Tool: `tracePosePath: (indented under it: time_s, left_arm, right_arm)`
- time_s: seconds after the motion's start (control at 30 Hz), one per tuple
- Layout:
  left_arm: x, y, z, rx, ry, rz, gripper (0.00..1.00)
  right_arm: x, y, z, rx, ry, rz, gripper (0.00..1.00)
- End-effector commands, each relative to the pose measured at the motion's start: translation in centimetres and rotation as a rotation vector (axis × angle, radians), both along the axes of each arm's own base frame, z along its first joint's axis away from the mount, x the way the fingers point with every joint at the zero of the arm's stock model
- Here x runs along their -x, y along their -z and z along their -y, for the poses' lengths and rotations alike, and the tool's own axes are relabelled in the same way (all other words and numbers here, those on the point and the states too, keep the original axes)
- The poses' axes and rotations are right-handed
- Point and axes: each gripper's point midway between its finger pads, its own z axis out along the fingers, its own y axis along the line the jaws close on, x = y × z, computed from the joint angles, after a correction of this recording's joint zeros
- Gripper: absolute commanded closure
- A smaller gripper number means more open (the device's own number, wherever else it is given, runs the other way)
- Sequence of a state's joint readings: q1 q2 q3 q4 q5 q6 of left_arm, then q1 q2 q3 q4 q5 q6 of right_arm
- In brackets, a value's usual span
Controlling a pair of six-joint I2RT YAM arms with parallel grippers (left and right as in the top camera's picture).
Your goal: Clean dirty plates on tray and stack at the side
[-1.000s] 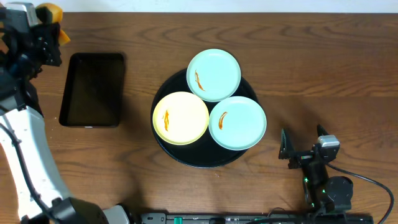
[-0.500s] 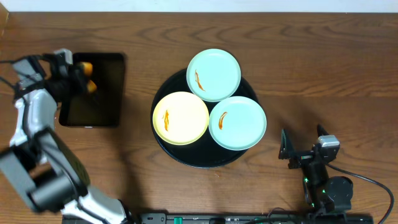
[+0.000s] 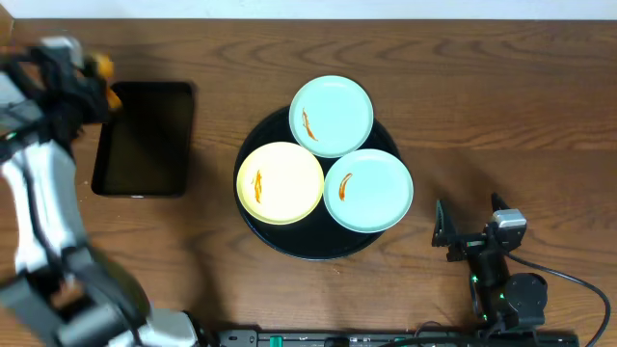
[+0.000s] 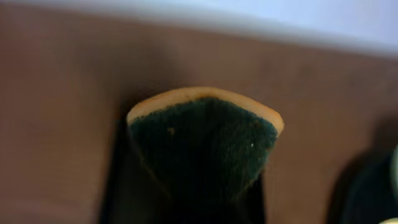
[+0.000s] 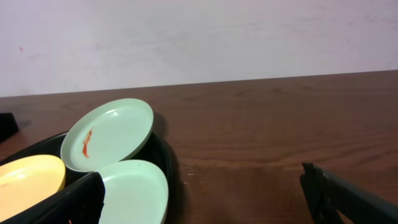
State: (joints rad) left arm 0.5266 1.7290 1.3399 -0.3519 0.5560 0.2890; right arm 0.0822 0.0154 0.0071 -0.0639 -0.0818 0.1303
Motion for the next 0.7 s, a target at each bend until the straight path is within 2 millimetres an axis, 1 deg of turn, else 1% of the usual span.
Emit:
tracePosePath:
  time_s: [0.0,0.07,0.1,0.13,0.17,0.2,0.27,0.33,0.4,0.47,0.53,0.6,0.67]
  left_arm:
    - [1.1,4.8,0.4,0.054,-0.005,-0.128,0.93]
    - [1.1,3.6,0.3,0.042,-0.008,-0.107,0.93]
    - [1.0,2.2,0.2,0.026,-0.008,-0.078,0.93]
    - [0.9,-0.8,0.2,-0.008,-0.009,-0.018,0.93]
    - [1.0,-2.3,0.3,-0.025,-0.006,0.016,0.93]
    - [1.1,-4.6,0.5,-0.047,-0.002,0.066,0.93]
    - [1.7,-10.1,1.7,-0.085,0.028,0.205,0.93]
    - [2.6,-14.6,2.8,-0.11,0.04,0.32,0.92]
    - [3.7,-17.8,3.9,-0.146,0.05,0.394,0.93]
    - [4.8,-19.2,5.0,-0.157,0.062,0.418,0.93]
    - [5.5,-19.1,6.1,-0.131,0.071,0.397,0.93]
    - [5.9,-17.7,7.7,-0.025,0.065,0.326,0.93]
    - [6.1,-15.6,9.8,0.07,0.094,0.242,0.93]
  right_arm:
    - [0.0,0.1,0.1,-0.014,0.002,-0.007,0.01]
    - [0.0,0.1,0.1,-0.014,0.002,-0.007,0.01]
    - [0.0,0.1,0.1,-0.014,0.003,-0.007,0.01]
    - [0.0,0.1,0.1,-0.014,0.003,-0.007,0.01]
    - [0.0,0.1,0.1,-0.014,0.003,-0.007,0.01]
    - [0.0,0.1,0.1,-0.014,0.003,-0.007,0.01]
    - [0.0,0.1,0.1,-0.014,0.003,-0.007,0.01]
    - [0.0,0.1,0.1,-0.014,0.003,-0.007,0.01]
    - [0.0,0.1,0.1,-0.014,0.003,-0.007,0.01]
    - [0.0,0.1,0.1,-0.014,0.003,-0.007,0.01]
    - [0.0,0.1,0.1,-0.014,0.003,-0.007,0.01]
    - [0.0,0.1,0.1,-0.014,0.002,-0.007,0.01]
    - [0.0,0.1,0.1,-0.014,0.003,-0.007,0.01]
